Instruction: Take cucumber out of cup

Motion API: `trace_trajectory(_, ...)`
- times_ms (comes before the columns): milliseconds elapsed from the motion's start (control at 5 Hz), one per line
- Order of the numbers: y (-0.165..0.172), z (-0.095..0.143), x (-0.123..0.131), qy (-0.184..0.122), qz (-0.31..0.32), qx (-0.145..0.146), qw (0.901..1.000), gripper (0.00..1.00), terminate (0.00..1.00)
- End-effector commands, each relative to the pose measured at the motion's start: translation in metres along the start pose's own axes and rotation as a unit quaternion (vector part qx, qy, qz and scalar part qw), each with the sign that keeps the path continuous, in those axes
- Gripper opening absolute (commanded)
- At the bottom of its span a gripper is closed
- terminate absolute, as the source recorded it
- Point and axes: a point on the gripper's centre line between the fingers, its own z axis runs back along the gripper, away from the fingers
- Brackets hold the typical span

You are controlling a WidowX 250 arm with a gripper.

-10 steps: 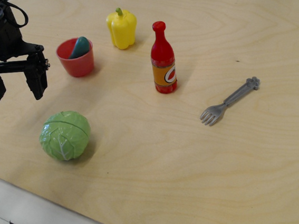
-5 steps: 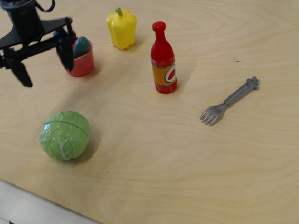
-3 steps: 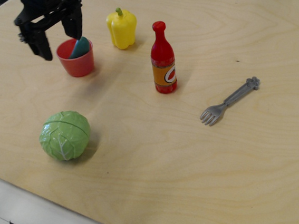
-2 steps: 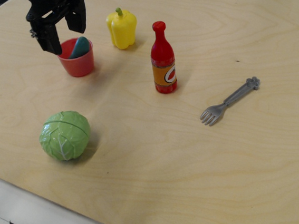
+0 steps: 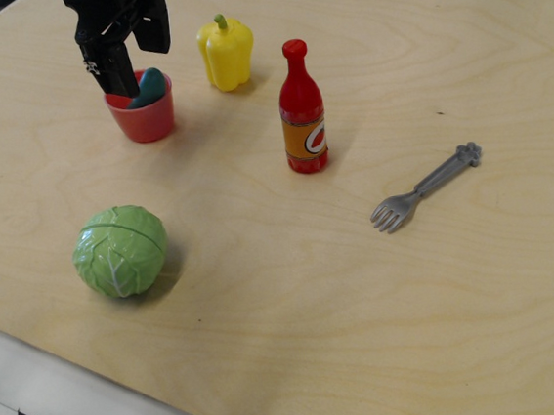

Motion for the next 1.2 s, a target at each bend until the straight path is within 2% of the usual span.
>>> trace_trajectory(0,-0.019,0.003,0.016,0.0,0.033,-0.023,0.9992,1.0,0.0)
trace_trajectory(600,-0.025,-0.014,0.013,0.013,0.055,0.003,0.9984,1.0,0.0)
trace_trajectory(800,-0.026,-0.017,0.014,0.012,0.057,0.009,0.9983,0.0,0.0)
trace_trajectory(1000,-0.024,-0.014,0.017,0.012,0.067,0.007,0.9977,0.0,0.0)
